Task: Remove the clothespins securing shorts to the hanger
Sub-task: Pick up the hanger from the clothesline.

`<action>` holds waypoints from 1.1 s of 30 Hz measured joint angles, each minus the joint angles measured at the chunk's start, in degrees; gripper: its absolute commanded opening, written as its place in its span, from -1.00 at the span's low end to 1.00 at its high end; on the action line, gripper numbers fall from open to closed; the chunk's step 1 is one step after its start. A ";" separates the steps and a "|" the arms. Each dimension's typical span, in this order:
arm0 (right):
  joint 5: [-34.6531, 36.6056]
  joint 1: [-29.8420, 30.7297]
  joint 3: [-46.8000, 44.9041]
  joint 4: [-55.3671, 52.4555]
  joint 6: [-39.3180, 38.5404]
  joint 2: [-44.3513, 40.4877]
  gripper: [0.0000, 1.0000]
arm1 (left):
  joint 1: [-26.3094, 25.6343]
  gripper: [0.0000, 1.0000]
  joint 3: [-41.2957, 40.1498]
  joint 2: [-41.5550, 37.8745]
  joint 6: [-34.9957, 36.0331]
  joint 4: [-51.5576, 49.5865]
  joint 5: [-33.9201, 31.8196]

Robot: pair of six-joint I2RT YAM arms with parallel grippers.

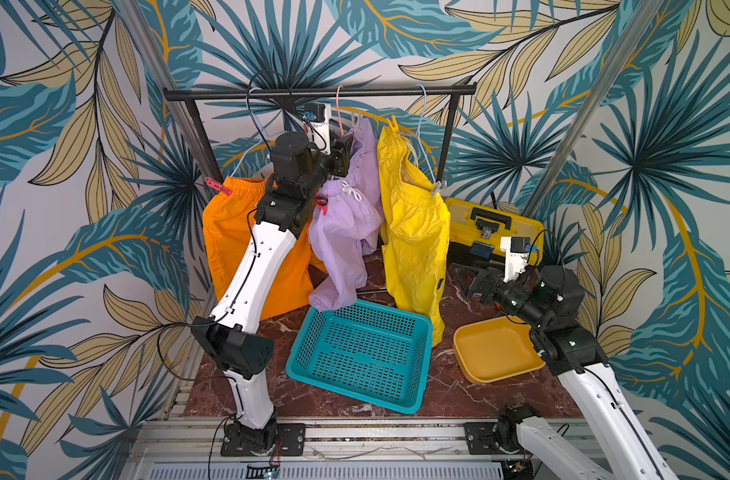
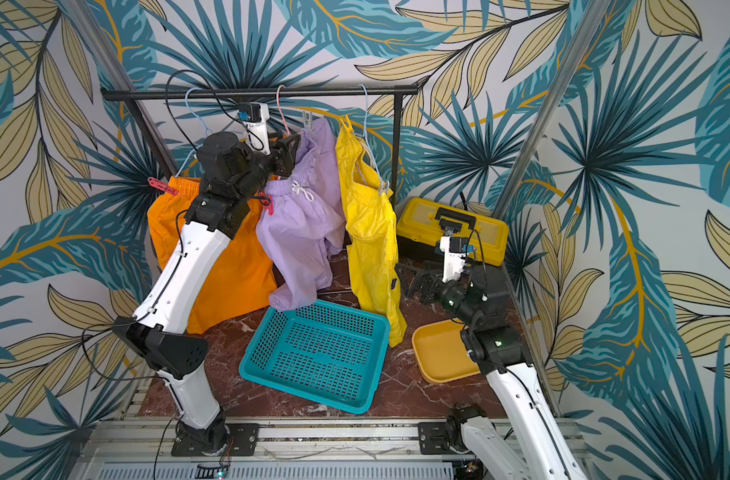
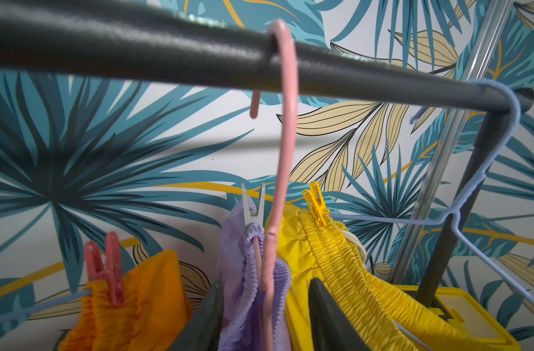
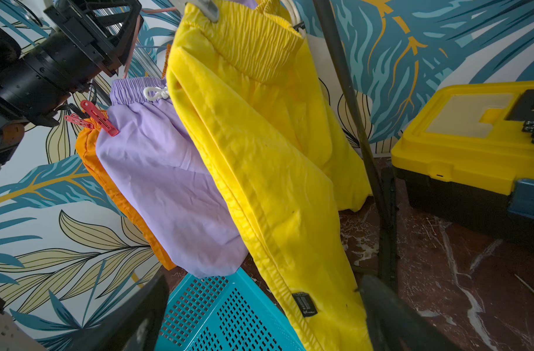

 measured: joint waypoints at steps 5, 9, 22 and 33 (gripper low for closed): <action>0.20 0.07 0.00 -0.02 -0.20 0.46 0.99 | 0.00 -0.46 0.00 0.31 0.92 0.72 0.15; 0.37 0.13 0.00 -0.02 -0.24 0.46 0.99 | 0.00 -0.89 0.00 0.79 1.22 1.16 0.61; 0.59 0.15 -0.11 -0.07 -0.22 0.17 0.99 | 0.11 -1.00 -0.15 0.83 1.84 1.57 2.29; -0.33 0.17 -0.11 -0.15 -0.83 -0.94 0.99 | 0.26 -1.00 -7.76 -8.46 2.49 1.73 3.69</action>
